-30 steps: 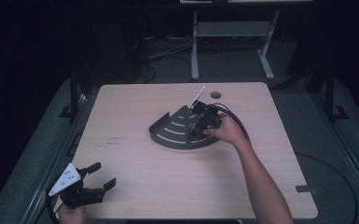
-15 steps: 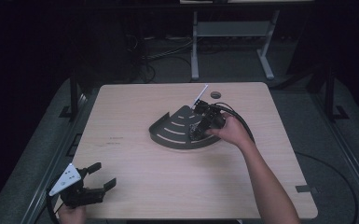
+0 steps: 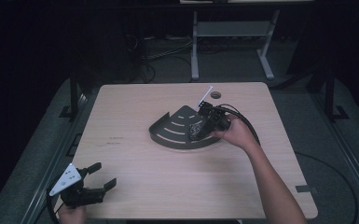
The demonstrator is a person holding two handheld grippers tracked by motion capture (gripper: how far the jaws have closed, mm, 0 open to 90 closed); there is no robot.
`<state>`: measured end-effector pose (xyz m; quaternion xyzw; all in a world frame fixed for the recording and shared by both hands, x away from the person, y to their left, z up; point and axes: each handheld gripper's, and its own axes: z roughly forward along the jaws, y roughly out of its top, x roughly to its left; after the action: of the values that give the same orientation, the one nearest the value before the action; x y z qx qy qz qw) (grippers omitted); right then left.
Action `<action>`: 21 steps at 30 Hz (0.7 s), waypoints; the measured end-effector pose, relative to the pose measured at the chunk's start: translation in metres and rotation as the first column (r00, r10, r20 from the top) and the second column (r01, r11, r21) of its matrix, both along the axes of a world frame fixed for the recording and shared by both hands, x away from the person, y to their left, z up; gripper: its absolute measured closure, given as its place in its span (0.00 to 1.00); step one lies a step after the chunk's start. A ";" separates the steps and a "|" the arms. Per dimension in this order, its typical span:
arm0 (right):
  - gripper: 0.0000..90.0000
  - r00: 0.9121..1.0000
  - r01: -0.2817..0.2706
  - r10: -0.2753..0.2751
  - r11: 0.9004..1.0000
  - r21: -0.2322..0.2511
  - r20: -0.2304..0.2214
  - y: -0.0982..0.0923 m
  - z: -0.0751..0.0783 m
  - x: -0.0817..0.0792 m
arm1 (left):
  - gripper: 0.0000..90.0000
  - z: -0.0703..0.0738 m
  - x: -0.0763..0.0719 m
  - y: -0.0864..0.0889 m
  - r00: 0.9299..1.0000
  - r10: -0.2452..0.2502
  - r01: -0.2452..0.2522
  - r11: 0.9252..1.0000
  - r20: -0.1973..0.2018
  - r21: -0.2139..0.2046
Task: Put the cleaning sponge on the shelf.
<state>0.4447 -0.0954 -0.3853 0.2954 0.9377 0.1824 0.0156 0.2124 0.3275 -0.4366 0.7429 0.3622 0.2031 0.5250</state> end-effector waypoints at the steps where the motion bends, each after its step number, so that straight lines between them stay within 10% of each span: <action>1: 0.20 1.000 -0.004 0.004 1.000 0.002 -0.002 -0.002 0.000 -0.002 | 0.15 0.000 0.000 0.000 1.000 0.001 -0.001 1.000 0.001 0.000; 21: 0.20 1.000 0.015 -0.016 1.000 0.009 0.008 -0.030 -0.005 -0.021 | 0.15 0.000 0.000 -0.002 1.000 0.000 0.000 1.000 0.002 0.000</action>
<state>0.4236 -0.1254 -0.3903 0.3020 0.9345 0.1874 0.0194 0.2129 0.3256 -0.4367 0.7428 0.3613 0.2039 0.5254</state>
